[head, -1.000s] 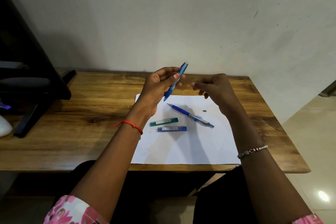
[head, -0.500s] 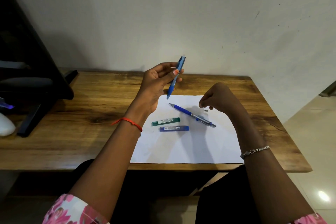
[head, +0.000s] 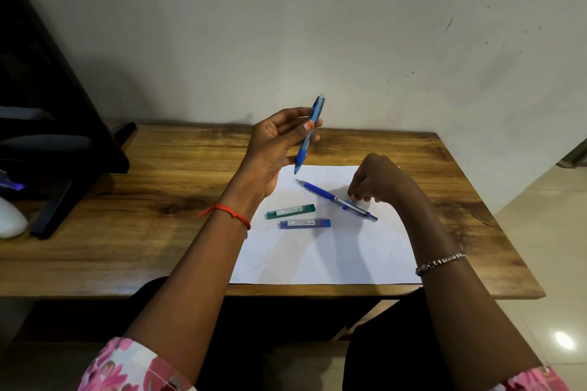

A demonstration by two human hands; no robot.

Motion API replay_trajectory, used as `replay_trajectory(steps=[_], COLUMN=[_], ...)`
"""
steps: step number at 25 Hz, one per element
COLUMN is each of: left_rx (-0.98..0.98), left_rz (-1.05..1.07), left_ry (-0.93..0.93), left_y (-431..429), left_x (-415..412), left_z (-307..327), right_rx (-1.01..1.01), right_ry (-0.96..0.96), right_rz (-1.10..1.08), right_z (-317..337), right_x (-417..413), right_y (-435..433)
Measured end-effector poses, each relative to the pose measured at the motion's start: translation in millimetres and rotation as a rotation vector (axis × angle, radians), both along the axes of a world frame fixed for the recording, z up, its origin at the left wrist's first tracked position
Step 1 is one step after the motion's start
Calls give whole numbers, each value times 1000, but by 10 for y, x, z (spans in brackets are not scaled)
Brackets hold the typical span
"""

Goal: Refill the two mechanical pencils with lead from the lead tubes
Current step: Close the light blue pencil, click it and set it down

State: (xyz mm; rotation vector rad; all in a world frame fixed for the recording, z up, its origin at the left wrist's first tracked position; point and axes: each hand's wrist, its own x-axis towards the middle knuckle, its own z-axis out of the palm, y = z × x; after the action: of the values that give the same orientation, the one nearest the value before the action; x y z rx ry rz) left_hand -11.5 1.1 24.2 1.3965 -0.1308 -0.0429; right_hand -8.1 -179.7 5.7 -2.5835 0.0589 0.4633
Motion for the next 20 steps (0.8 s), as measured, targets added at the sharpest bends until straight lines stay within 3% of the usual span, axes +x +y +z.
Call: replay_trajectory(steps=[9, 20], left_rx=[2, 7], left_rz=[-3, -7], left_ry=[-3, 5], left_y=[0, -4], left_x=[-4, -6], left_z=[8, -1], right_rx=[17, -56], right_ry=[-5, -175], right_rz=[21, -104], right_z=[1, -198], right_x=[-7, 131], right_y=[-11, -95])
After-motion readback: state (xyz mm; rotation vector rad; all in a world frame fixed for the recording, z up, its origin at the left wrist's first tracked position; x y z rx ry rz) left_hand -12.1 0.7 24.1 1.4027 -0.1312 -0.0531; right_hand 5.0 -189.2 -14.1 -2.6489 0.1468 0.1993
